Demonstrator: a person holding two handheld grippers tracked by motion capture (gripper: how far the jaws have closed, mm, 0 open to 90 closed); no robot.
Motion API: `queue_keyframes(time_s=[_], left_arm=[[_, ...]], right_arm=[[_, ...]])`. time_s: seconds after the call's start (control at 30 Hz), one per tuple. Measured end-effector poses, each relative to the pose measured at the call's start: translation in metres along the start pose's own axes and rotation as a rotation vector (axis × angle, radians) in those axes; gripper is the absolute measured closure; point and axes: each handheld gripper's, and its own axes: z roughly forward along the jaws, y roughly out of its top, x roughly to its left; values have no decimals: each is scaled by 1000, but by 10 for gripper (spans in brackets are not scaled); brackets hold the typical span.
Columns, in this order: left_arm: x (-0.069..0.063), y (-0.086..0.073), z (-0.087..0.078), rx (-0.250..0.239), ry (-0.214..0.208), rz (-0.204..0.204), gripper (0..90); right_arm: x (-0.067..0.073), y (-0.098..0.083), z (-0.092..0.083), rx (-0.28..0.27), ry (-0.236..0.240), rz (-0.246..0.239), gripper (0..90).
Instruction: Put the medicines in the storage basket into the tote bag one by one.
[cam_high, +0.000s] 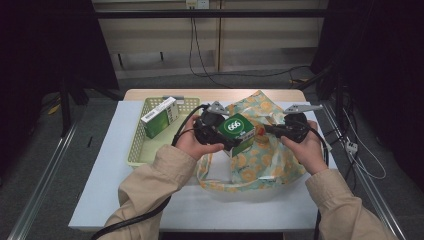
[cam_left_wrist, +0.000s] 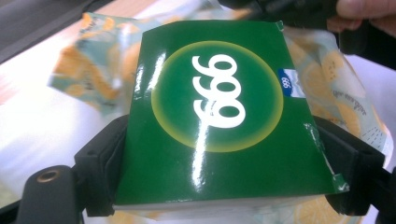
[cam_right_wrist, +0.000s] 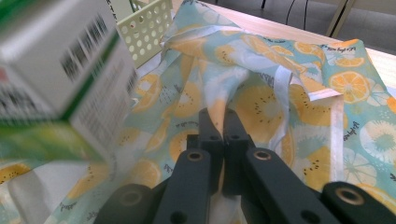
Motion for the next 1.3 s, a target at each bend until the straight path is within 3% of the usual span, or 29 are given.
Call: queue_keyframes(time_s=[0.27,0.53,0.77,1.07,1.3], left_arm=[[-17,-3,37,31,-58,21,162],[-20,-5,69,73,-40,19,162],[-16,-7,89,68,-38,1,162],[-7,-6,114,50,7,-45,161],[12,-2,130,20,99,-111,160]], right_arm=[[1,4,-3,-13,1,3,900],[2,7,-8,-17,-1,-5,900],[0,7,-12,-16,-6,-5,900],[1,11,-17,-26,-5,-12,900],[3,11,-17,-25,4,-21,900]])
